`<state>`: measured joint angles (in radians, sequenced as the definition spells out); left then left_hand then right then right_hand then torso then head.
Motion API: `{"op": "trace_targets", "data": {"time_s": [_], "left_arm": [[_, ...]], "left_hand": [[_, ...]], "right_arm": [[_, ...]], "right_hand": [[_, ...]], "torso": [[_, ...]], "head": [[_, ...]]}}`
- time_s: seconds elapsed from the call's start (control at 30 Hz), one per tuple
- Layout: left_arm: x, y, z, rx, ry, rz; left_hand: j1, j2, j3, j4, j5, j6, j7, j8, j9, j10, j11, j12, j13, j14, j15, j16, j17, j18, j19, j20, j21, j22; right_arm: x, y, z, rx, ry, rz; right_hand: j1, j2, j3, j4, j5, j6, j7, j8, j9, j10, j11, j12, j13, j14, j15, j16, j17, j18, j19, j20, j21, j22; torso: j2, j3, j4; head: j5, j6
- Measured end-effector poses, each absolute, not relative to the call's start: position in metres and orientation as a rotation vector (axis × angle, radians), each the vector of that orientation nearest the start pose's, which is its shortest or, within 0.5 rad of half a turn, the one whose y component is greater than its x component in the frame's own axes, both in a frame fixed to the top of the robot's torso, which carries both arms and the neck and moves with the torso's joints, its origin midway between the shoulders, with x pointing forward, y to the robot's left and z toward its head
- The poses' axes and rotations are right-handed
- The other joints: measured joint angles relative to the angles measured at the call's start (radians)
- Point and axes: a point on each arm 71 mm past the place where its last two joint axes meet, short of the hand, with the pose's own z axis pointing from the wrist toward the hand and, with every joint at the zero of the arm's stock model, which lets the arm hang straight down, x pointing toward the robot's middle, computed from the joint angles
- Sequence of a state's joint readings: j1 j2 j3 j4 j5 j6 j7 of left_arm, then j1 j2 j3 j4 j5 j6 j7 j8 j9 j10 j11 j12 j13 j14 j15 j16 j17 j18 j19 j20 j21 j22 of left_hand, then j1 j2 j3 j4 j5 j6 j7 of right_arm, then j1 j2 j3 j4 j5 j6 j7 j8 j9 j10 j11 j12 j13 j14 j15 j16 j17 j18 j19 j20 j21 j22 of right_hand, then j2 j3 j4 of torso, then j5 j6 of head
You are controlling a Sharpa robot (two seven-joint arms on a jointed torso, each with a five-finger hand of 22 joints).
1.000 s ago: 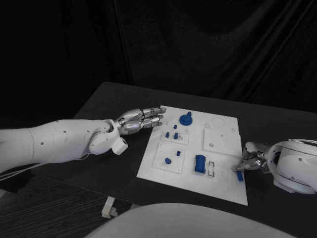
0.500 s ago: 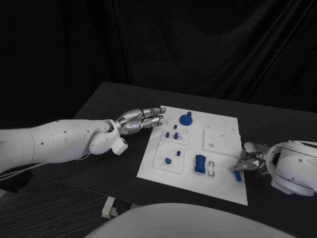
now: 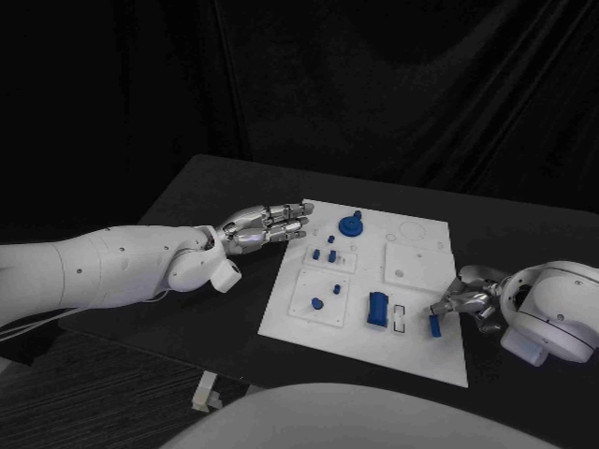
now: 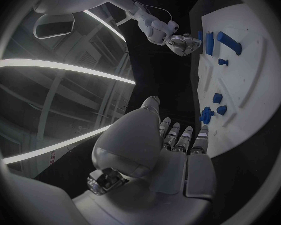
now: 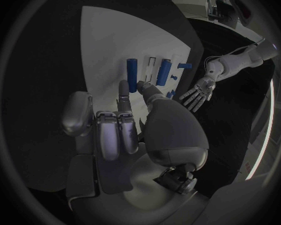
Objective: Assemble the parts on the task board
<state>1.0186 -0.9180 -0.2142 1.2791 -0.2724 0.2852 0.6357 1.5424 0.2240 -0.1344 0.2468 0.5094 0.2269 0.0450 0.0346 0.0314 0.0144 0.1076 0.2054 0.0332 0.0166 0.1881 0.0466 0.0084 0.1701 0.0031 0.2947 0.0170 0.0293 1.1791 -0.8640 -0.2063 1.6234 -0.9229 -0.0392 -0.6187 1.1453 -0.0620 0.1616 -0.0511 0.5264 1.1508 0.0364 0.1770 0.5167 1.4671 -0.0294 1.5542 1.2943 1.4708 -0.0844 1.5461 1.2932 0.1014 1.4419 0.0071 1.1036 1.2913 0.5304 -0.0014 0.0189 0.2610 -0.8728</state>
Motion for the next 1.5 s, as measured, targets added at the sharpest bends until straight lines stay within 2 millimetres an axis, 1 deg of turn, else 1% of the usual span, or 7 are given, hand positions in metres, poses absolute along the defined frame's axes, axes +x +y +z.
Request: {"op": "trace_targets", "data": {"time_s": [0.07,0.13,0.33,0.6,1.4,1.43,1.5], "left_arm": [[0.428,0.294,-0.315,-0.911,1.795,-1.754],[0.428,0.294,-0.315,-0.911,1.796,-1.754],[0.428,0.293,-0.315,-0.910,1.797,-1.755],[0.428,0.292,-0.316,-0.910,1.798,-1.757],[0.428,0.291,-0.316,-0.911,1.806,-1.762],[0.428,0.291,-0.316,-0.911,1.806,-1.763],[0.428,0.291,-0.316,-0.912,1.807,-1.763]], "left_hand": [[0.000,0.000,0.000,0.000,0.000,0.000,0.000,0.000,0.000,0.000,0.000,0.000,0.000,0.000,0.000,0.000,0.000,0.000,0.000,0.000,0.000,0.000],[0.000,0.000,0.000,0.000,0.000,0.000,0.000,0.000,0.000,0.000,0.000,0.000,0.000,0.000,0.000,0.000,0.000,0.000,0.000,0.000,0.000,0.000],[0.000,0.000,0.000,0.000,0.000,0.000,0.000,0.000,0.000,0.007,0.007,0.008,0.000,0.000,0.000,0.000,0.000,0.000,0.000,0.000,0.000,0.000],[0.000,0.000,0.000,0.000,0.000,0.000,0.000,0.000,0.000,0.003,0.013,0.008,0.000,0.000,0.000,0.008,0.000,0.000,0.000,0.000,0.000,0.000],[0.000,0.000,0.000,0.000,0.008,0.000,0.000,0.000,0.000,0.004,0.015,0.008,0.000,0.000,0.000,0.008,0.000,0.000,0.000,0.000,0.000,0.000],[0.000,0.000,0.000,0.000,0.008,0.000,0.000,0.000,0.000,0.004,0.015,0.008,0.000,0.000,0.000,0.008,0.000,0.000,0.000,0.000,0.000,0.000],[0.000,0.000,0.000,0.000,0.008,0.000,0.000,0.000,0.000,0.005,0.016,0.008,0.000,-0.001,0.001,0.008,0.000,0.000,0.000,0.000,0.000,0.000]], "right_arm": [[0.419,-0.210,-0.284,0.438,2.477,0.370],[0.419,-0.209,-0.285,0.474,2.484,0.385],[0.420,-0.204,-0.286,0.571,2.503,0.425],[0.420,-0.198,-0.290,0.636,2.515,0.453],[0.419,-0.182,-0.301,0.636,2.547,0.468],[0.419,-0.182,-0.302,0.633,2.549,0.467],[0.419,-0.181,-0.303,0.623,2.552,0.465]], "right_hand": [[-0.008,-0.008,0.006,-0.006,0.000,0.000,0.000,0.000,0.000,0.000,0.000,0.000,0.000,0.000,0.000,0.000,0.000,0.000,0.000,0.000,0.000,0.000],[-0.022,0.006,0.007,-0.007,0.000,0.000,0.000,0.000,0.000,0.000,0.000,0.000,0.000,0.000,0.000,0.000,0.000,0.000,0.000,0.000,0.000,0.000],[-0.043,0.007,0.044,0.003,0.000,0.000,0.000,0.000,0.001,0.000,0.000,0.000,0.000,0.000,0.000,0.000,0.000,0.000,0.000,0.000,0.000,0.000],[-0.043,0.007,0.044,0.003,0.000,-0.001,0.000,0.000,0.001,0.000,-0.001,0.000,0.000,0.000,0.000,0.000,0.000,0.000,0.000,0.000,0.000,0.000],[-0.054,0.017,0.045,0.003,-0.013,-0.011,0.007,-0.007,0.001,-0.001,-0.001,0.000,0.000,0.000,0.000,0.000,0.000,0.000,0.000,0.000,0.000,0.000],[-0.054,0.017,0.079,0.011,-0.029,-0.024,0.008,-0.009,0.002,-0.001,-0.001,0.000,0.000,0.000,0.000,0.000,0.000,0.000,0.000,0.000,0.000,0.000],[-0.054,0.017,0.080,0.011,-0.045,-0.026,0.007,-0.009,0.002,-0.001,-0.001,0.000,0.000,0.000,0.000,0.000,0.000,0.000,0.000,0.000,0.000,0.000]], "torso": [[0.000,0.0000,0.0001],[0.000,0.0000,0.0001],[0.000,-0.0001,0.0002],[0.000,-0.0001,0.0002],[0.000,-0.0003,0.0003],[0.000,-0.0003,0.0003],[0.000,-0.0003,0.0003]], "head": [[-0.001,0.000],[-0.002,0.000],[-0.009,0.000],[-0.011,0.000],[-0.012,0.000],[-0.012,0.000],[-0.011,0.000]]}}
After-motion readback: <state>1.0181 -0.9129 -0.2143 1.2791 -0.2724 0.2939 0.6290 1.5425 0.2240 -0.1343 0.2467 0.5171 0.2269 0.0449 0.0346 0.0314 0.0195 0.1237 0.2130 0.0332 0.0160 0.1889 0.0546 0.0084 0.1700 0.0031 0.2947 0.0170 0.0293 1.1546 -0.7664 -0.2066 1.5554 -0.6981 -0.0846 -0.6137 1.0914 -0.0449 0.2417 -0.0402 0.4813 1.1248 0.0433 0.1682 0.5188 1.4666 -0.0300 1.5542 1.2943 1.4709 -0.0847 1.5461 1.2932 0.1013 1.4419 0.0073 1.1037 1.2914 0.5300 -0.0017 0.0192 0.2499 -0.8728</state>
